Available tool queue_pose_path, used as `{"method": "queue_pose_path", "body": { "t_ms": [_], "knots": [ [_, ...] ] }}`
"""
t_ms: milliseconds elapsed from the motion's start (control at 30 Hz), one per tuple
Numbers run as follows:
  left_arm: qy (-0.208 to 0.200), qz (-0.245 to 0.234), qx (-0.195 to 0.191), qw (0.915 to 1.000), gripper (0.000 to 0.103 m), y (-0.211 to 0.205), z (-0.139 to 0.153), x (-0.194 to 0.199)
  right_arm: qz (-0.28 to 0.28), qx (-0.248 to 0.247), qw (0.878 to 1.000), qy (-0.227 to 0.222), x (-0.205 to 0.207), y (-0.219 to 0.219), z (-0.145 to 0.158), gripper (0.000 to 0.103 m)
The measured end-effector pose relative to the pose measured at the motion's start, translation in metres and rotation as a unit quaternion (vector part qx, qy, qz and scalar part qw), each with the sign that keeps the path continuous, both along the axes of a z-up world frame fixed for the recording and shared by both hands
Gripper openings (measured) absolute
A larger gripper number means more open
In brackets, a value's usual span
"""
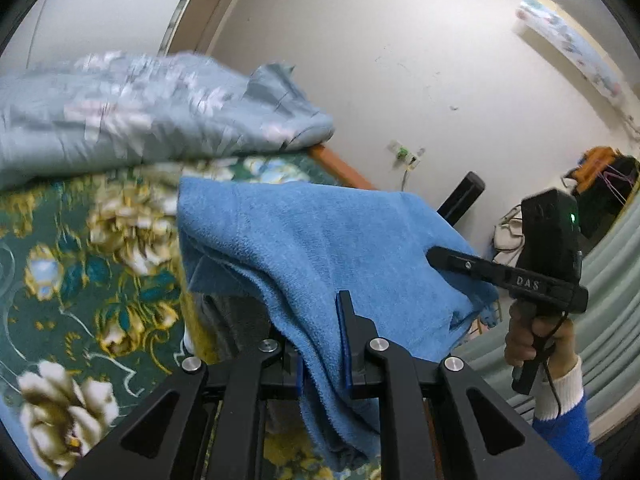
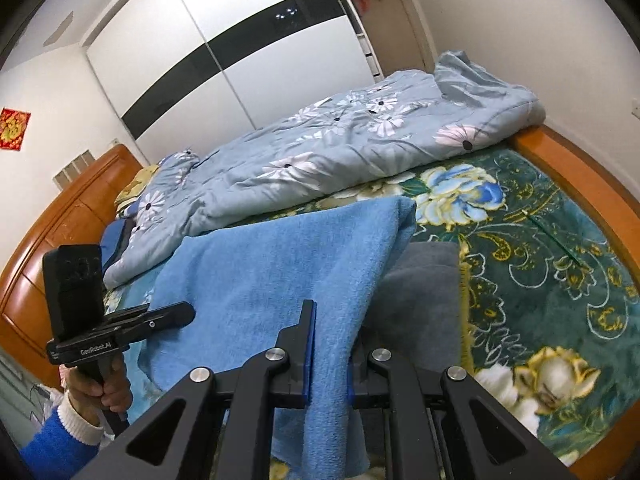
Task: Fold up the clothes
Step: 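Carry the folded sweater with both tools onto the stack of folded clothes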
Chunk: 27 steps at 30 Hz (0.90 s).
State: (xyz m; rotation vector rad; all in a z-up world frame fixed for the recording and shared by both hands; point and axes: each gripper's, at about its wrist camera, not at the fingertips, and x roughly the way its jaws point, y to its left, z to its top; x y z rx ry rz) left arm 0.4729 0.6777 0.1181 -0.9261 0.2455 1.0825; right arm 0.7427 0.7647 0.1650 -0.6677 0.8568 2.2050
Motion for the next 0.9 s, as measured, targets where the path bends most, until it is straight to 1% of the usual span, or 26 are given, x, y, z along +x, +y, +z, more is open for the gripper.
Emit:
{"method": "queue_pose_path", "body": {
  "t_ms": [33, 100, 167, 200, 267, 333, 433, 467, 567, 600, 667, 733, 800, 833, 867, 900],
  "knots": [
    [-0.003, 0.001, -0.014, 0.9999, 0.014, 0.004, -0.015, -0.002, -0.001, -0.012, 1.000, 0.000, 0.000, 0.007, -0.014, 0.012],
    [-0.010, 0.005, -0.027, 0.9996, 0.015, 0.007, -0.036, -0.005, -0.011, -0.046, 0.999, 0.004, 0.004, 0.020, -0.044, 0.012],
    [-0.033, 0.007, -0.029, 0.9990, 0.016, 0.008, -0.046, -0.010, -0.020, -0.077, 0.997, 0.022, 0.009, 0.029, -0.068, 0.012],
    [-0.042, 0.008, -0.028, 0.9987, 0.017, 0.007, -0.049, -0.012, -0.021, -0.081, 0.996, 0.032, 0.011, 0.031, -0.072, 0.012],
    [-0.043, 0.010, -0.028, 0.9986, 0.017, 0.008, -0.049, -0.012, -0.020, -0.081, 0.995, 0.055, 0.017, 0.031, -0.076, 0.012],
    [-0.038, 0.012, -0.030, 0.9987, 0.018, 0.008, -0.046, -0.009, -0.023, -0.079, 0.995, 0.053, 0.016, 0.030, -0.076, 0.012],
    [-0.025, 0.011, -0.026, 0.9993, 0.019, 0.004, -0.037, -0.007, -0.026, -0.062, 0.997, 0.029, 0.012, 0.023, -0.069, 0.016],
    [-0.014, 0.014, -0.025, 0.9995, 0.020, 0.002, -0.033, -0.007, -0.025, -0.053, 0.998, 0.020, 0.011, 0.020, -0.065, 0.016],
    [0.022, 0.028, -0.019, 0.9992, 0.028, -0.009, -0.025, -0.007, -0.035, -0.026, 0.999, -0.013, 0.011, 0.007, -0.054, 0.018],
    [0.036, 0.035, -0.014, 0.9986, 0.032, -0.015, -0.021, -0.007, -0.040, -0.016, 0.999, -0.025, 0.011, 0.002, -0.050, 0.019],
    [0.057, 0.047, -0.005, 0.9973, 0.035, -0.028, -0.016, -0.006, -0.057, 0.018, 0.997, -0.055, 0.013, -0.011, -0.042, 0.026],
    [0.081, 0.056, 0.004, 0.9952, 0.040, -0.042, -0.014, 0.001, -0.071, 0.043, 0.994, -0.071, 0.017, -0.028, -0.036, 0.027],
    [0.097, 0.054, 0.005, 0.9938, 0.045, -0.054, -0.014, 0.009, -0.080, 0.050, 0.993, -0.068, 0.020, -0.043, -0.035, 0.028],
    [0.104, 0.053, 0.005, 0.9931, 0.045, -0.061, -0.015, 0.013, -0.085, 0.050, 0.993, -0.063, 0.022, -0.052, -0.035, 0.031],
    [0.112, 0.051, 0.005, 0.9924, 0.046, -0.067, -0.016, 0.017, -0.089, 0.048, 0.993, -0.058, 0.023, -0.060, -0.036, 0.038],
    [0.111, 0.050, 0.001, 0.9926, 0.046, -0.071, -0.018, 0.020, -0.093, 0.045, 0.993, -0.052, 0.024, -0.067, -0.037, 0.041]
  ]
}}
